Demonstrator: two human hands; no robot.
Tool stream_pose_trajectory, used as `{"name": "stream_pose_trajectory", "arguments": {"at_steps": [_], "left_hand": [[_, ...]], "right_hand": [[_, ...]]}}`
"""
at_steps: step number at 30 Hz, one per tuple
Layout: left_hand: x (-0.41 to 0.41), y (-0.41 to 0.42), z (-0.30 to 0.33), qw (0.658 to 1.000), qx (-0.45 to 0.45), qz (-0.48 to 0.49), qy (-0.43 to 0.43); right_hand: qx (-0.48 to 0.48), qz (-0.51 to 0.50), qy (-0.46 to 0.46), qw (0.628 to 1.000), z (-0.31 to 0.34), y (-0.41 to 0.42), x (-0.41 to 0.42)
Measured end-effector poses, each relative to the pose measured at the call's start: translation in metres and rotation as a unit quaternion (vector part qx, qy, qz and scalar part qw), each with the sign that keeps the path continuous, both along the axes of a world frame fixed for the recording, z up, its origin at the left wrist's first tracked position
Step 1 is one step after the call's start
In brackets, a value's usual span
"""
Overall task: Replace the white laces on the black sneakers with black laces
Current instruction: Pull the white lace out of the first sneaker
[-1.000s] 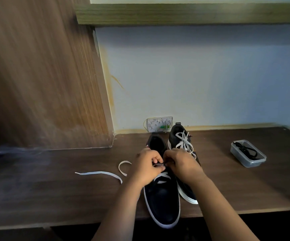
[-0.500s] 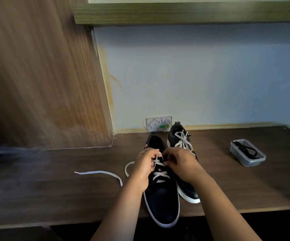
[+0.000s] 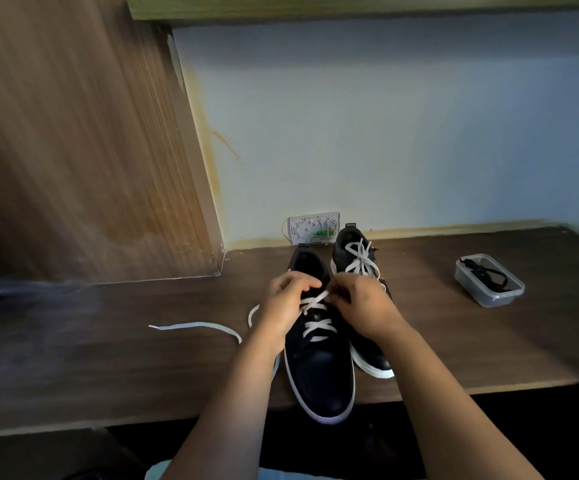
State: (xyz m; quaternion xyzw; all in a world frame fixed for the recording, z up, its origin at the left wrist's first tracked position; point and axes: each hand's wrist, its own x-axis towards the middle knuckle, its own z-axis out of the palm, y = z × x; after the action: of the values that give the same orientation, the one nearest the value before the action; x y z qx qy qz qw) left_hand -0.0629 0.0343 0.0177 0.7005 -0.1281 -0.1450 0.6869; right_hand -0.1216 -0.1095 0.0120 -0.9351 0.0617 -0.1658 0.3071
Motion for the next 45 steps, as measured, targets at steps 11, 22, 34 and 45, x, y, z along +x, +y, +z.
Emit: {"name": "stream_pose_trajectory", "arguments": {"at_steps": [11,22,34,45], "left_hand": [[0.009,-0.001,-0.029,0.935,0.192,-0.014,-0.299],[-0.001,-0.001,0.006,0.983,-0.086,-0.031,-0.162],[-0.004,-0.006,-0.016,0.955,0.158,0.004,-0.252],[-0.006,-0.007,-0.016,0.933,0.15,0.067,-0.32]], "right_hand": [[0.089,0.083,-0.071,0.99,0.034,0.011,-0.008],[0.046,0.028,-0.064,0.996,0.026,0.002,-0.008],[0.054,-0.018,0.055,0.997,0.027,-0.002,-0.008],[0.077,-0.046,0.024,0.996,0.002,0.013,0.0]]}}
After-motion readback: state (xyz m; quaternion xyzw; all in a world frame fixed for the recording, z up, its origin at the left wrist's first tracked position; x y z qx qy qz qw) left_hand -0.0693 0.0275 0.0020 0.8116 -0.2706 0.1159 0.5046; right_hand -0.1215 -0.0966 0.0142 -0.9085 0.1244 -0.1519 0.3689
